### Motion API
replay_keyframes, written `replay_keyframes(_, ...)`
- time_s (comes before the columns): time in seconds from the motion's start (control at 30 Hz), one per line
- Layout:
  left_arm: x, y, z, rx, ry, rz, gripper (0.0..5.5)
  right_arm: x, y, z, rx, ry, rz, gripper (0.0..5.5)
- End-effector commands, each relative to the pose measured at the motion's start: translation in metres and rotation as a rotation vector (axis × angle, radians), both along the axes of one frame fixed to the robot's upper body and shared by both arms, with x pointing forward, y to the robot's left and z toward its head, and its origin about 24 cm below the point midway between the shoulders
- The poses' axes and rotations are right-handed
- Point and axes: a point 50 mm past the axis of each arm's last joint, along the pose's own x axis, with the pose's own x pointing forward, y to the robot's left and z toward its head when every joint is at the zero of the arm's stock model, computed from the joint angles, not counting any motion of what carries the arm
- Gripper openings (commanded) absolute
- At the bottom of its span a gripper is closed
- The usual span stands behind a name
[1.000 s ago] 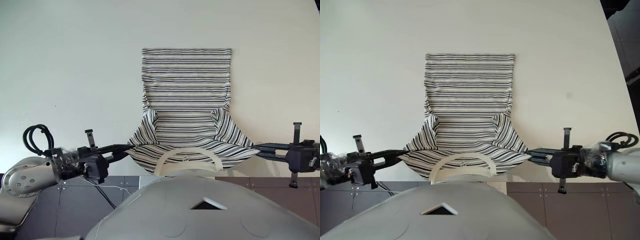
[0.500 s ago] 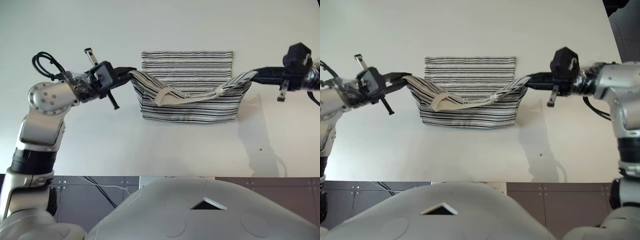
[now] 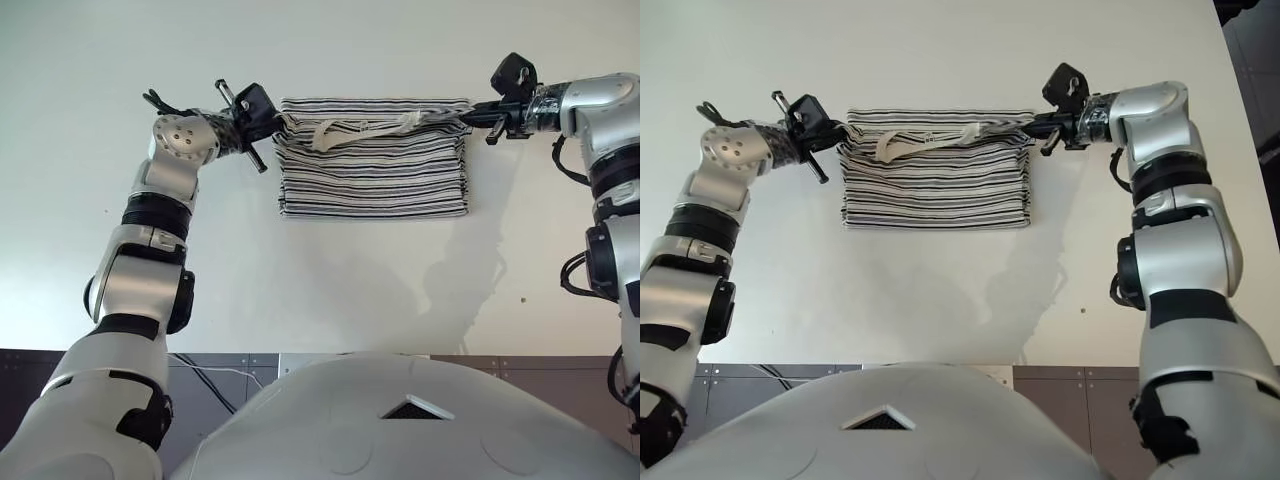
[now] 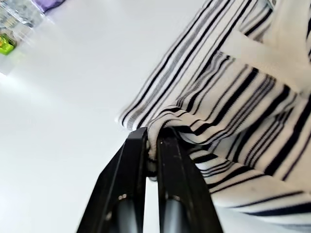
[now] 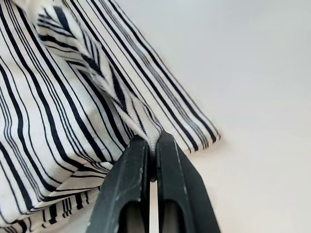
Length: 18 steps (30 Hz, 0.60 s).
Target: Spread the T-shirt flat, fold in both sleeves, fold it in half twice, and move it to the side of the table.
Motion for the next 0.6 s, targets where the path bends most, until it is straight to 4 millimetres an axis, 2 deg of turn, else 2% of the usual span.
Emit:
replay_keyframes(0.03,0.004,-0.005,-0.008,0.036,-0.033,0.029,1.03,0.0,0.003,-0.011,0.002,-0.019,-0.076,0.87)
replay_keyframes(0.17,0.011,-0.005,0.001,-0.034,-0.156,0.112,1.75,0.006,0.007,-0.008,0.137,-0.058,-0.201,1.66)
replay_keyframes(0.27,0.016,-0.005,0.006,-0.073,-0.177,0.156,2.22,0.01,0.007,-0.006,0.235,-0.052,-0.332,2.21)
replay_keyframes(0.47,0.021,0.0,-0.001,-0.133,-0.077,0.344,2.26,0.003,0.011,-0.029,0.16,-0.008,-0.441,3.3)
replay_keyframes(0.53,0.024,0.001,0.001,-0.135,-0.082,0.387,2.26,0.005,0.013,-0.028,0.182,-0.033,-0.461,3.3)
replay_keyframes(0.6,0.031,-0.002,0.016,-0.118,-0.185,0.342,2.26,0.014,0.017,-0.012,0.284,-0.116,-0.476,3.3)
